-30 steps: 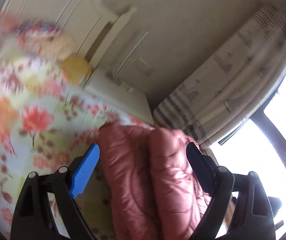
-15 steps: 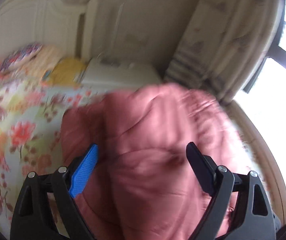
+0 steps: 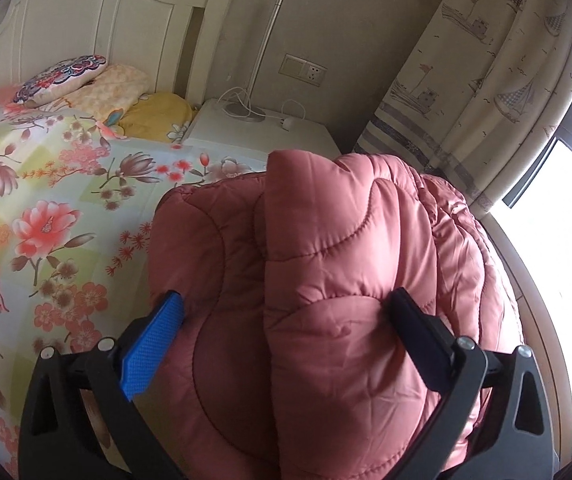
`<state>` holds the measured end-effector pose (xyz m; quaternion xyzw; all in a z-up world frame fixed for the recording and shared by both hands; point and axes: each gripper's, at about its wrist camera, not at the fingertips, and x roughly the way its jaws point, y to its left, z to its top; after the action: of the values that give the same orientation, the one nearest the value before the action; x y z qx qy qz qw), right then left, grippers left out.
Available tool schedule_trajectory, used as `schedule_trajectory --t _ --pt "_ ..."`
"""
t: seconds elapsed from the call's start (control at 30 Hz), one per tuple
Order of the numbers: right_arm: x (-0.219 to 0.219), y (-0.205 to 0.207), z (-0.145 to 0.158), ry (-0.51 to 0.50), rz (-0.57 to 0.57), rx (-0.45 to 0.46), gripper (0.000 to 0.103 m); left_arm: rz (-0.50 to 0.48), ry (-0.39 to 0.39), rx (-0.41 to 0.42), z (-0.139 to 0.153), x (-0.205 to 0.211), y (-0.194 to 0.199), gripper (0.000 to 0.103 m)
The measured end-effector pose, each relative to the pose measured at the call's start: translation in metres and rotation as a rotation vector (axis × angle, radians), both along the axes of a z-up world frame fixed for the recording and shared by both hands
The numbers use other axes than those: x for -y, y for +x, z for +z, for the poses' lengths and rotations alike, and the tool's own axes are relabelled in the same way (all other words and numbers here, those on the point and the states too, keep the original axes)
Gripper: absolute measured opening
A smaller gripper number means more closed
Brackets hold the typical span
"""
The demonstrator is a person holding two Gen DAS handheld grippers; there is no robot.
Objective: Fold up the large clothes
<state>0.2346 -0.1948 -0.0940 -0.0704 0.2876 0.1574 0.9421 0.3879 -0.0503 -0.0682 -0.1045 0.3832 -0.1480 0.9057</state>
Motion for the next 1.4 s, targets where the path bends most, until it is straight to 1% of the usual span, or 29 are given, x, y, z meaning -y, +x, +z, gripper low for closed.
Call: schedule_trajectory --t 0.07,0.1,0.17,0.23,0.27,0.3,0.33,0.4,0.43,0.5,0.57,0.63,0.7,0.77,0.8,0.87,0.97,1.1,1.17,1.23,1.4 --pt "0.002 -0.004 0.005 0.011 0.001 -0.002 0.077 0.030 0.013 0.010 0.007 -0.004 -0.006 0.101" --pt "0.003 -0.007 0.011 0.023 0.007 -0.003 0.077 0.051 0.030 0.030 0.013 -0.006 -0.011 0.101" --pt "0.006 -0.019 0.024 0.047 0.022 0.003 0.077 0.108 0.092 0.107 0.033 -0.011 -0.030 0.101" --pt "0.012 -0.039 0.042 0.068 0.018 0.045 0.085 0.149 0.145 0.231 0.062 -0.018 -0.060 0.101" --pt "0.016 -0.051 0.053 0.074 0.006 0.079 0.093 0.166 0.166 0.289 0.076 -0.021 -0.076 0.101" --pt "0.020 -0.064 0.065 0.080 -0.005 0.122 0.095 0.186 0.194 0.356 0.092 -0.024 -0.095 0.101" --pt "0.023 -0.075 0.075 0.081 -0.015 0.155 0.095 0.204 0.221 0.406 0.105 -0.025 -0.112 0.101" --pt "0.031 -0.098 0.099 0.069 -0.063 0.221 0.095 0.253 0.289 0.469 0.129 -0.027 -0.145 0.101" --pt "0.034 -0.108 0.109 0.062 -0.090 0.253 0.095 0.296 0.327 0.511 0.145 -0.028 -0.167 0.101" --pt "0.042 -0.129 0.131 0.058 -0.151 0.332 0.096 0.332 0.331 0.581 0.164 -0.031 -0.199 0.101" --pt "0.049 -0.148 0.147 0.062 -0.204 0.404 0.097 0.347 0.314 0.656 0.180 -0.034 -0.236 0.101" --pt "0.056 -0.168 0.154 0.069 -0.241 0.476 0.098 0.337 0.284 0.715 0.188 -0.036 -0.271 0.101" --pt "0.058 -0.181 0.153 0.067 -0.275 0.528 0.099 0.334 0.265 0.744 0.189 -0.038 -0.295 0.101" --pt "0.058 -0.187 0.146 0.050 -0.280 0.525 0.099 0.328 0.250 0.755 0.182 -0.037 -0.316 0.101" --pt "0.056 -0.187 0.140 0.044 -0.280 0.505 0.099 0.323 0.254 0.751 0.177 -0.035 -0.320 0.101" --pt "0.058 -0.185 0.127 0.048 -0.297 0.455 0.099 0.310 0.262 0.716 0.161 -0.031 -0.330 0.101" --pt "0.061 -0.186 0.103 0.066 -0.318 0.353 0.099 0.276 0.254 0.638 0.128 -0.026 -0.335 0.101" --pt "0.064 -0.177 0.060 0.098 -0.371 0.182 0.099 0.248 0.285 0.484 0.081 -0.016 -0.328 0.101" --pt "0.064 -0.175 0.045 0.115 -0.383 0.132 0.099 0.240 0.290 0.426 0.067 -0.014 -0.323 0.101" --pt "0.061 -0.177 0.039 0.113 -0.399 0.132 0.099 0.243 0.282 0.401 0.057 -0.014 -0.325 0.101" --pt "0.055 -0.183 0.042 0.122 -0.414 0.183 0.099 0.220 0.285 0.392 0.047 -0.010 -0.327 0.101"
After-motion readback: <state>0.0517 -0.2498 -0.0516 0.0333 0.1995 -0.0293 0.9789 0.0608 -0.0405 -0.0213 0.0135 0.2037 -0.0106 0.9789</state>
